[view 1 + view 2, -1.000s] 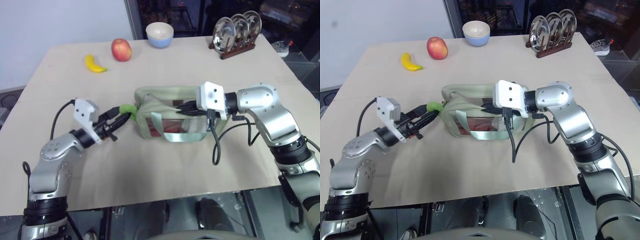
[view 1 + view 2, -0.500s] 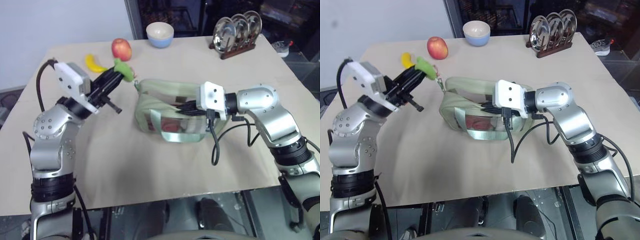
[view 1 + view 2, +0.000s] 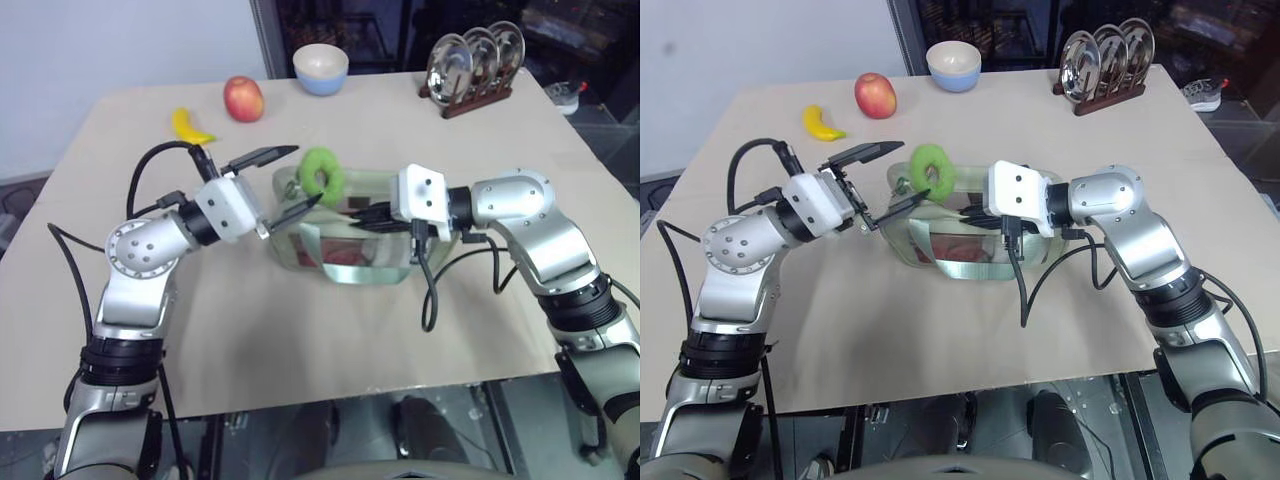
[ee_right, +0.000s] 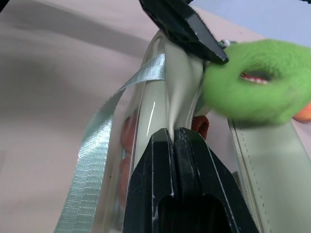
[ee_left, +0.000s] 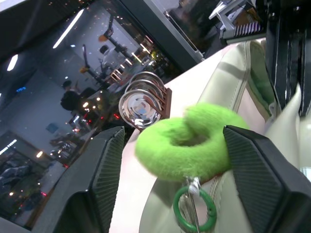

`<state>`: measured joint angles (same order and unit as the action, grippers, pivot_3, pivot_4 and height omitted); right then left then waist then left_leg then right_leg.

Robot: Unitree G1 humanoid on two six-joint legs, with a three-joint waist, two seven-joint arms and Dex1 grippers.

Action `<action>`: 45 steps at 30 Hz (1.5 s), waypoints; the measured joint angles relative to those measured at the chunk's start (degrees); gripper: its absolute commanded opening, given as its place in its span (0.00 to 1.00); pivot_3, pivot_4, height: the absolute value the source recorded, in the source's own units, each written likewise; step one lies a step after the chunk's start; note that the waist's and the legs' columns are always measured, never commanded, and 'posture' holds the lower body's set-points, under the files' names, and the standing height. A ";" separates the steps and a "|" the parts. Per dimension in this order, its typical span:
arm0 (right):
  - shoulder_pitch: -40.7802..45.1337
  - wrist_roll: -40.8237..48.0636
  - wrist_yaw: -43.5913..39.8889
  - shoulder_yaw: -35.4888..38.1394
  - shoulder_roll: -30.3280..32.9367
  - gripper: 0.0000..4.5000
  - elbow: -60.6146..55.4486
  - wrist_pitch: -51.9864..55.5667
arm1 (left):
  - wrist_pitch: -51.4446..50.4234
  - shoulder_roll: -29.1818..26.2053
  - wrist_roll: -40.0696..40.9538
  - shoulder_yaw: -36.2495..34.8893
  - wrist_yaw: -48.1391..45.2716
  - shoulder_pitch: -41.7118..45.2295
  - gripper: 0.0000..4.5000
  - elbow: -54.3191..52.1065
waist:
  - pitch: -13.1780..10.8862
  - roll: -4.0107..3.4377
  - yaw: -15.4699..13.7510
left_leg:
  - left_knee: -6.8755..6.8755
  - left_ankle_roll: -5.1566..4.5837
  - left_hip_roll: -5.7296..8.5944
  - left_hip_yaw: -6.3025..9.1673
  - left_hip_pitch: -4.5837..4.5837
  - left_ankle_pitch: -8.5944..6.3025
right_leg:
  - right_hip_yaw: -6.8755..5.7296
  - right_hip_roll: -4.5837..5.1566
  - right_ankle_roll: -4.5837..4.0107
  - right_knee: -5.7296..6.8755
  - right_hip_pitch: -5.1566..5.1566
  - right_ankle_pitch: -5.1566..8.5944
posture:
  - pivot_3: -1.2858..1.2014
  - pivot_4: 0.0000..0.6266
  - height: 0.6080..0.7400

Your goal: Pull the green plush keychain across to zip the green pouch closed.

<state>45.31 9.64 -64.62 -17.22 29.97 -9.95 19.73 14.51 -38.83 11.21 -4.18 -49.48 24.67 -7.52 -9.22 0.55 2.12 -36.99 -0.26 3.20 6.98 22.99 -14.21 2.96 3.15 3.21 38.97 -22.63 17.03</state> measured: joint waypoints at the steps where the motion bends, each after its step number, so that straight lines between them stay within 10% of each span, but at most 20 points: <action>1: 0.00 0.01 0.01 0.00 0.00 0.00 -0.01 0.00 | -1.31 -0.46 1.79 -0.61 -0.61 -0.02 0.68 0.01 | 0.00 0.00 0.08 | 0.00 0.00 0.00 0.00 0.00 0.00 | 0.01 0.00 0.00 0.01 0.00 0.00 | 0.52 0.24 1.00; 13: 0.12 -0.09 -0.05 -0.29 -0.03 0.00 1.03 -0.64 | -34.70 -7.71 34.92 -19.26 -4.38 -16.97 0.68 -5.58 | -0.02 -0.03 0.26 | 0.02 -0.01 -0.03 0.02 -0.05 -0.01 | 0.01 0.01 0.00 0.00 0.01 0.00 | 0.52 0.24 1.00; 28: 0.86 -0.07 -1.27 -0.42 -0.18 0.00 2.05 -1.39 | -28.29 2.09 19.87 -6.91 -1.48 -17.76 0.68 -2.34 | 0.00 -0.02 0.01 | -0.08 0.00 -0.02 0.05 -0.06 0.00 | -0.04 0.00 -0.01 0.11 0.04 -0.01 | 0.52 0.24 1.00; 36: 0.97 -0.08 -0.79 -0.40 -0.14 0.00 2.01 -0.83 | -25.09 4.96 16.43 -3.62 -1.88 -16.27 0.01 -0.13 | 0.00 -0.01 0.04 | -0.08 0.00 -0.02 0.06 -0.03 0.00 | -0.04 0.02 -0.01 0.10 0.03 -0.01 | 0.52 0.24 1.00; 41: 1.88 2.17 1.33 1.32 -1.27 0.53 2.01 3.25 | -24.32 5.44 15.57 -3.68 -1.57 -16.35 0.00 -0.12 | 0.00 -0.01 0.05 | -0.08 0.00 -0.02 0.06 -0.02 0.00 | -0.04 0.02 -0.01 0.10 0.03 -0.01 | 0.52 0.24 1.00; 45: 4.55 8.97 5.28 6.97 -2.37 0.55 -0.48 14.94 | -23.19 5.56 14.69 -3.69 -1.42 -16.41 0.00 -0.13 | -0.01 -0.02 0.01 | -0.08 -0.01 -0.02 0.08 0.03 -0.01 | -0.05 0.03 -0.01 0.09 -0.02 -0.01 | 0.52 0.24 1.00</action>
<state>49.87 18.61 -59.34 -10.25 27.60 -10.44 34.67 -8.68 -33.27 25.90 -7.88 -50.90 8.27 -7.65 -9.23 0.53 2.14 -37.06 -0.27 3.18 7.06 23.02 -14.22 2.91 3.17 3.19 39.07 -22.65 17.02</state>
